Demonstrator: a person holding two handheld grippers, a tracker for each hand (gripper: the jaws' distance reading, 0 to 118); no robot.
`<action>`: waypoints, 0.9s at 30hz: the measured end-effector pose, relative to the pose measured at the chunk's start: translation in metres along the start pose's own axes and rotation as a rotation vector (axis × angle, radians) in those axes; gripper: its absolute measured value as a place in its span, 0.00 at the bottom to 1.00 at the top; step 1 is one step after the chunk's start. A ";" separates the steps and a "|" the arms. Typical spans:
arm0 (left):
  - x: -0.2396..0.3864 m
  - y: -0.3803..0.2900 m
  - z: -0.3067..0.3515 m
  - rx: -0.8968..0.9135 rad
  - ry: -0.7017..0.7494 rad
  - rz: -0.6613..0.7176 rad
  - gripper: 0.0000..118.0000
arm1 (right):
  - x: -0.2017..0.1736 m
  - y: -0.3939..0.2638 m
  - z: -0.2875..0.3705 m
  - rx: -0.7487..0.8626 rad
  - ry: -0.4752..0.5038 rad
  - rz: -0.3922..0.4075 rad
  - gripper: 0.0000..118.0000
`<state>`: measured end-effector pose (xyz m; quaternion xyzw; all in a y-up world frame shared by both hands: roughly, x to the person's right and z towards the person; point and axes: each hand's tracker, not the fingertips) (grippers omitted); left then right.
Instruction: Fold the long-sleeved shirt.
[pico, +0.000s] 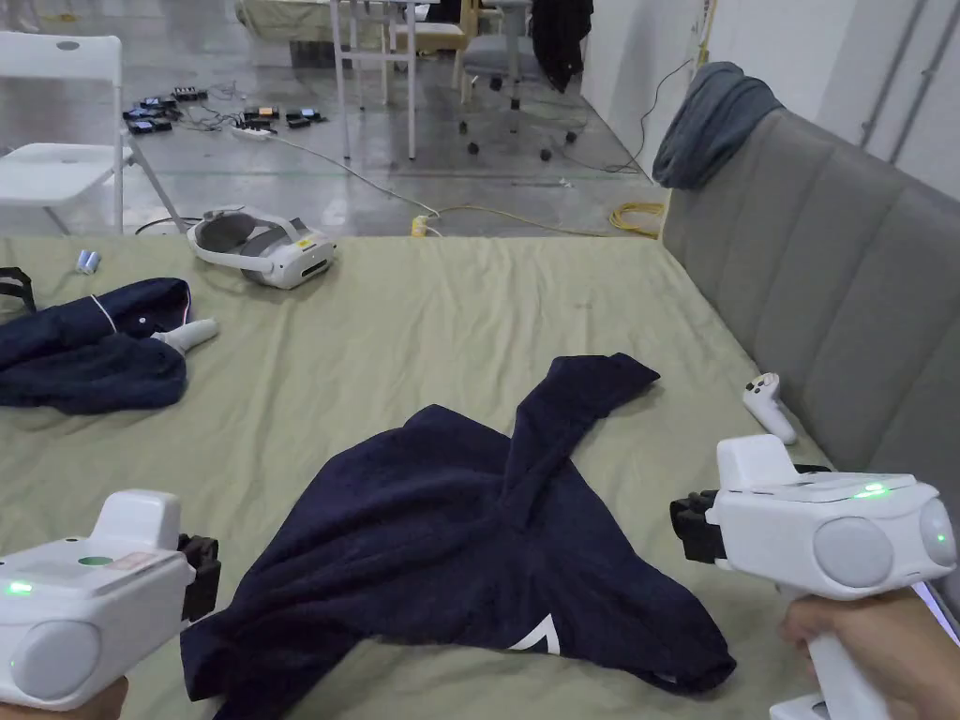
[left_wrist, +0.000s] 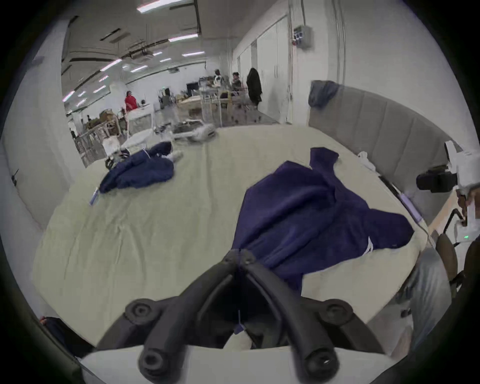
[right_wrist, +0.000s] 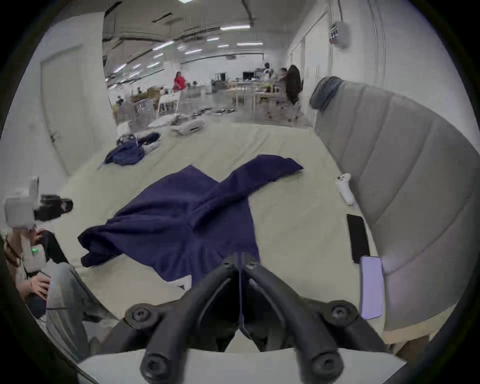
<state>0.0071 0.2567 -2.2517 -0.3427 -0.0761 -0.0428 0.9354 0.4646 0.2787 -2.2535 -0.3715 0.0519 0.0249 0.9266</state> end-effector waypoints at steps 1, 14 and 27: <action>-0.006 0.002 -0.003 0.002 -0.006 0.004 0.04 | -0.001 -0.001 0.000 -0.030 0.005 0.022 0.01; -0.006 0.061 -0.086 -0.042 -0.109 0.051 0.04 | 0.022 -0.074 -0.101 -0.367 -0.044 -0.022 0.69; 0.050 0.135 -0.329 -0.203 -0.179 -0.138 0.85 | 0.023 -0.082 -0.102 -0.290 0.033 -0.047 0.04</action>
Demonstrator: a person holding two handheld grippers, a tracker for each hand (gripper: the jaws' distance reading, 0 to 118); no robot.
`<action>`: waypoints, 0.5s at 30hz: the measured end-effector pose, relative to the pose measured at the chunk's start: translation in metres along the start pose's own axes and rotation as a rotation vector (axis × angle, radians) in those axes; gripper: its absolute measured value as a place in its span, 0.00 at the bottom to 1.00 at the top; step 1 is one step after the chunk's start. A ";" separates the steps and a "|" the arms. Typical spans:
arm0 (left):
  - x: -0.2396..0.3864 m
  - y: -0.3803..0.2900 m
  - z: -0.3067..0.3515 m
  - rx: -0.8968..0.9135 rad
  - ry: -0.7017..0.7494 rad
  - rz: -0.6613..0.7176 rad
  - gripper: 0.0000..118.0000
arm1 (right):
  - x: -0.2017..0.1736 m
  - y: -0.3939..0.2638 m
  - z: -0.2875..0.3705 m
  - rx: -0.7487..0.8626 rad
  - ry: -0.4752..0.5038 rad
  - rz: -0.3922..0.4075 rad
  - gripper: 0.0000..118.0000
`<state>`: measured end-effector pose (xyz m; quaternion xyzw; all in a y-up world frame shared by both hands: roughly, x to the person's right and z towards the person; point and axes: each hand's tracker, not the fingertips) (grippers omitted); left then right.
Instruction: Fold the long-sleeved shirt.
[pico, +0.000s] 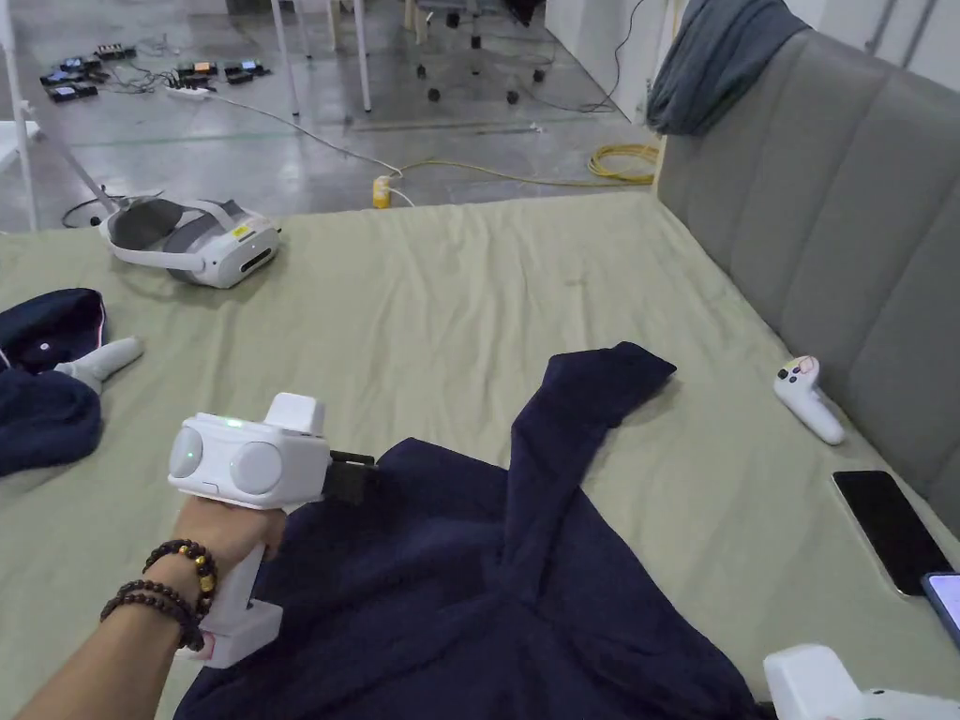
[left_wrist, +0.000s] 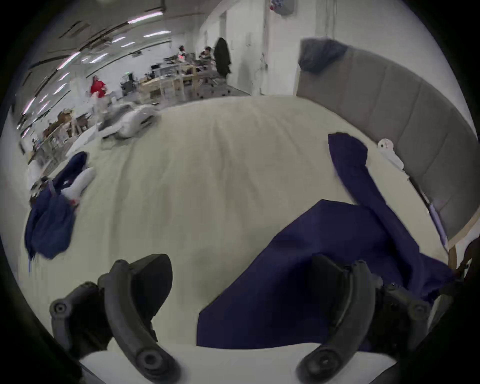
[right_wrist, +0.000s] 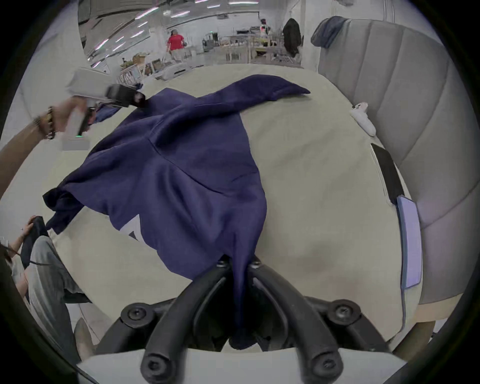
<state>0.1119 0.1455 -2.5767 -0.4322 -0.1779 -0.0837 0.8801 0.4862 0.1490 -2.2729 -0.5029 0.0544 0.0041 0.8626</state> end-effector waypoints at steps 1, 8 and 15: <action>0.004 0.001 -0.014 -0.017 -0.016 -0.020 0.85 | 0.002 -0.001 -0.001 -0.002 0.001 0.002 0.04; 0.029 -0.006 -0.007 -0.084 -0.140 -0.018 0.10 | 0.004 0.007 0.003 -0.001 0.003 -0.009 0.04; -0.017 0.021 0.099 0.087 -0.165 0.114 0.10 | 0.009 0.055 0.060 0.196 0.031 -0.045 0.04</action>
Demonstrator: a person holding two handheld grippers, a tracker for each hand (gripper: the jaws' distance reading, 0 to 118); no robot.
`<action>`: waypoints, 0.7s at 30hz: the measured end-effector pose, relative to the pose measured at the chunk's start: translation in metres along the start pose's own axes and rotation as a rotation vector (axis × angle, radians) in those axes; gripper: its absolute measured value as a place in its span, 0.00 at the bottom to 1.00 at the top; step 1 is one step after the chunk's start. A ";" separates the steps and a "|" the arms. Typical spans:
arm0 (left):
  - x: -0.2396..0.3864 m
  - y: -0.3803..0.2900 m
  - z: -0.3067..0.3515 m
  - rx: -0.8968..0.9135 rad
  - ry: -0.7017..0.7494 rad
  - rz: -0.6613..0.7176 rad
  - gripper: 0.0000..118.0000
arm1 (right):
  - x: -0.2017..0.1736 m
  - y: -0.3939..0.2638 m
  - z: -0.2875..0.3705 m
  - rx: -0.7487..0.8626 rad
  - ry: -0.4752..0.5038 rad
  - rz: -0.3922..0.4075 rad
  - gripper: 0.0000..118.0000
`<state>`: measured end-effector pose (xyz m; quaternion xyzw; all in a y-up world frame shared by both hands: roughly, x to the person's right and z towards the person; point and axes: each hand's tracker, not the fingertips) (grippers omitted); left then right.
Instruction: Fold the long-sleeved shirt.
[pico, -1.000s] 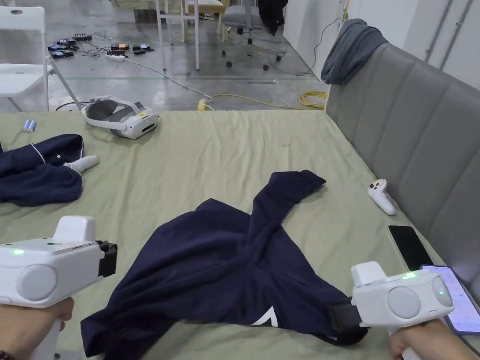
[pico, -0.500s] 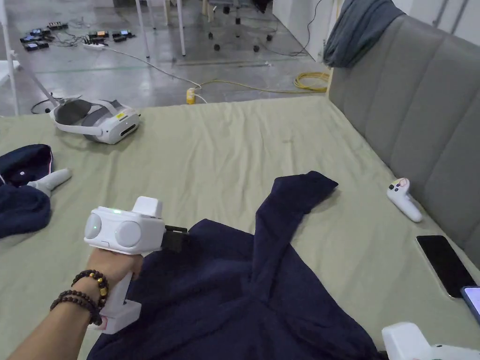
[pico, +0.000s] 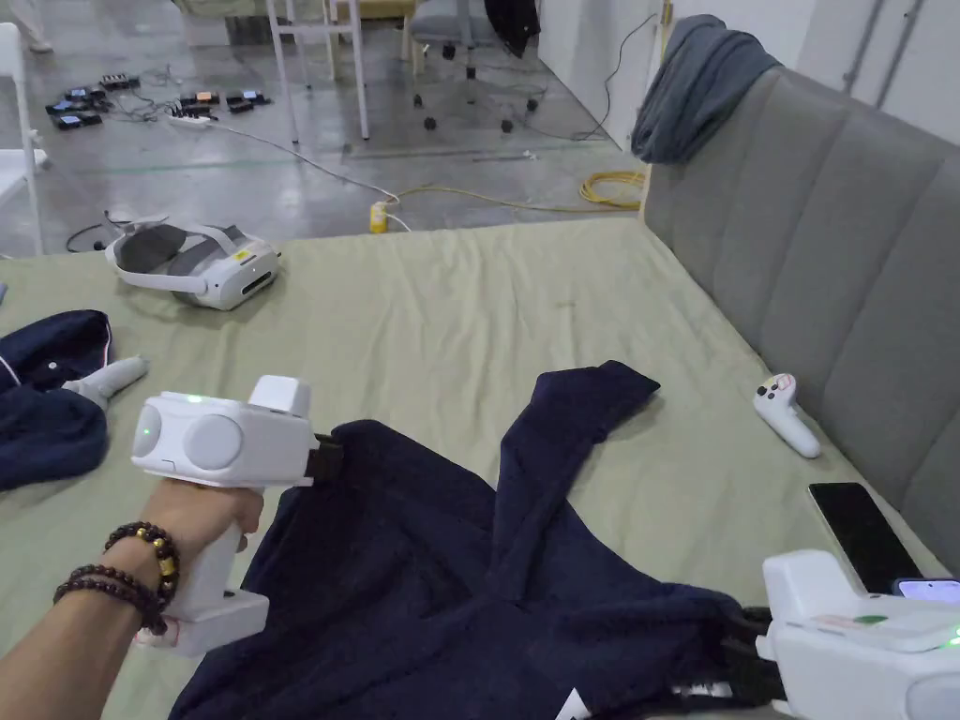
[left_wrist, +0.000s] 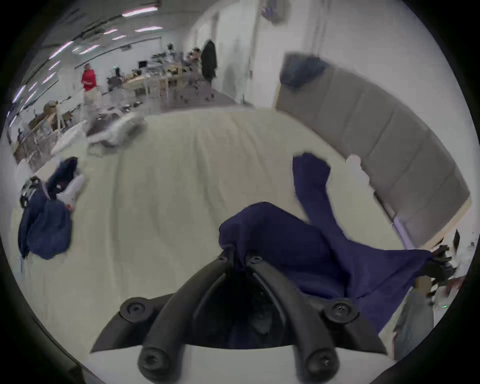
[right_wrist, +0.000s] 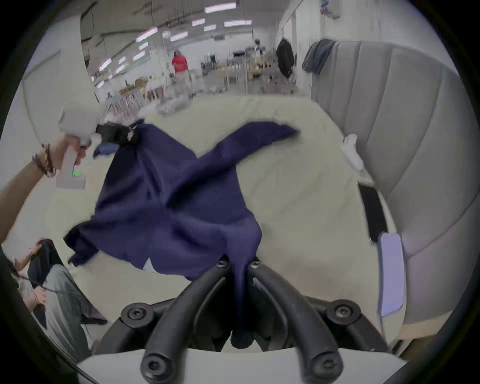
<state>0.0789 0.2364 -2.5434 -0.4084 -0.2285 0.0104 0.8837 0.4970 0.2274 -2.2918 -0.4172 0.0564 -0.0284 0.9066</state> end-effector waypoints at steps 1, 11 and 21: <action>-0.004 0.012 0.025 0.045 -0.003 0.005 0.10 | -0.001 0.019 0.016 0.047 0.014 0.018 0.04; -0.014 0.134 0.256 0.489 0.203 0.002 0.10 | -0.011 0.263 0.146 0.463 -0.031 0.160 0.05; -0.002 0.242 0.360 0.687 0.321 -0.001 0.10 | -0.051 0.450 0.223 0.689 -0.188 0.137 0.05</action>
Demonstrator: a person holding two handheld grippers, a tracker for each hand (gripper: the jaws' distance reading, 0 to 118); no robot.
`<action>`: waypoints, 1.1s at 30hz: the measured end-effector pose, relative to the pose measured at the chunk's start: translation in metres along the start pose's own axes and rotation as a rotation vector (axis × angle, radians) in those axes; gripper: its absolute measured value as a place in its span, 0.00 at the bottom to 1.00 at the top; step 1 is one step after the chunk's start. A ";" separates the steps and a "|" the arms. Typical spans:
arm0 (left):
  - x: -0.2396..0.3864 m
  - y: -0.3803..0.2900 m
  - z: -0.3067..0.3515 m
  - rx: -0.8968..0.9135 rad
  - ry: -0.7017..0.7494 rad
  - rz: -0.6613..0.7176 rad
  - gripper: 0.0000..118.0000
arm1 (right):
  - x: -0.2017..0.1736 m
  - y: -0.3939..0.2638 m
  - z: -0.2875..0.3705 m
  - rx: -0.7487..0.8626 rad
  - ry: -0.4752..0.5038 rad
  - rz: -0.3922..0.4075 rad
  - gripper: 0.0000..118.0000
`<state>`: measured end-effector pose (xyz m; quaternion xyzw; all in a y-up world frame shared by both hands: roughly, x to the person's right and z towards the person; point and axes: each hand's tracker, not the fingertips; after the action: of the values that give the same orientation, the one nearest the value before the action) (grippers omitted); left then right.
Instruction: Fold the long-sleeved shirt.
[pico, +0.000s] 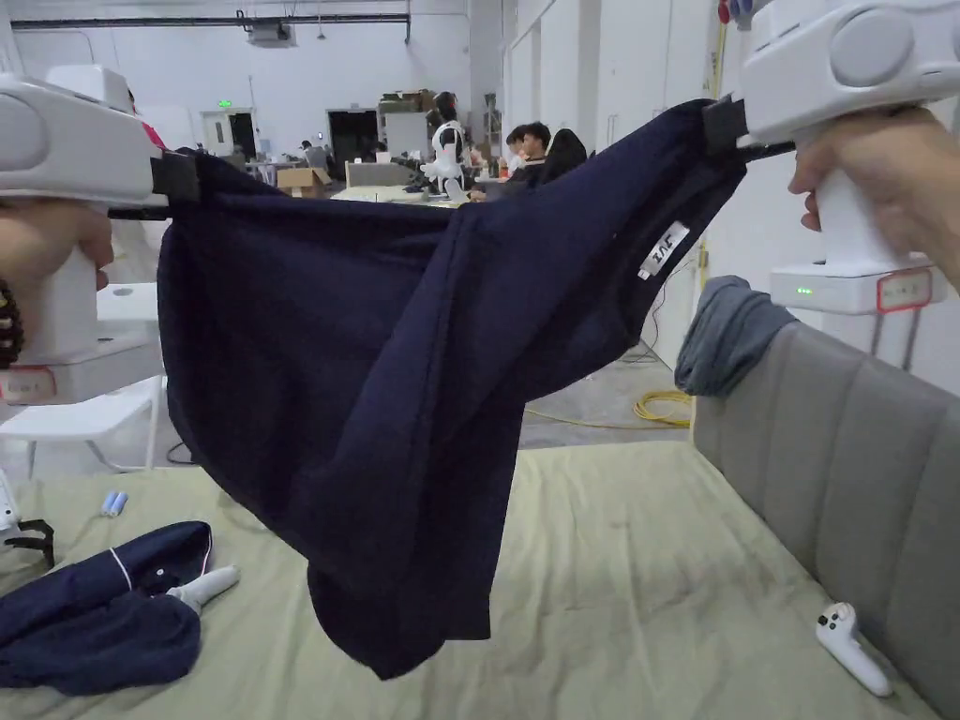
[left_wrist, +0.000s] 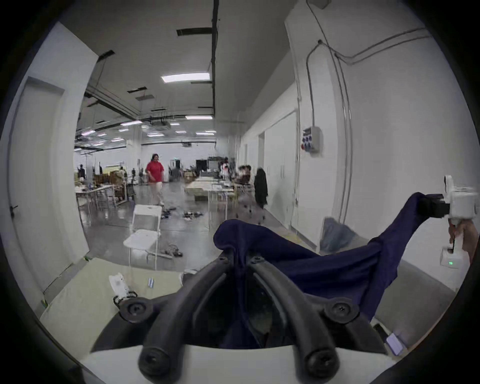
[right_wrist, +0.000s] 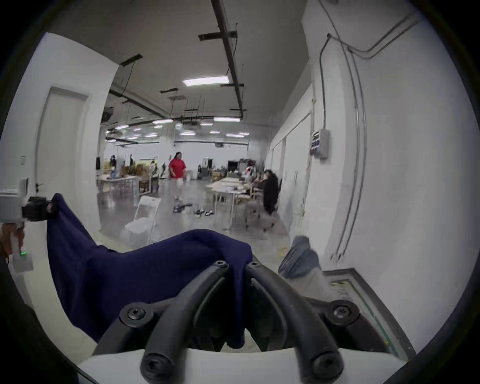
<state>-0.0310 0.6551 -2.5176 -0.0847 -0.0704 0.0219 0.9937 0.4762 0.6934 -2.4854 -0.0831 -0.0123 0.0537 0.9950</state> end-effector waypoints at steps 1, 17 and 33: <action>0.000 0.007 -0.002 0.012 0.007 0.015 0.10 | -0.002 0.007 -0.001 0.016 -0.007 0.001 0.05; 0.021 -0.244 -0.061 -0.354 -0.040 0.017 0.10 | -0.015 -0.262 -0.062 -0.346 0.002 -0.037 0.05; 0.046 -0.388 0.062 -0.487 -0.055 -0.006 0.10 | -0.011 -0.426 0.067 -0.486 0.123 -0.117 0.05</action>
<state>0.0180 0.2858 -2.3845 -0.3209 -0.1008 0.0037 0.9417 0.5077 0.2851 -2.3482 -0.3218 0.0309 -0.0135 0.9462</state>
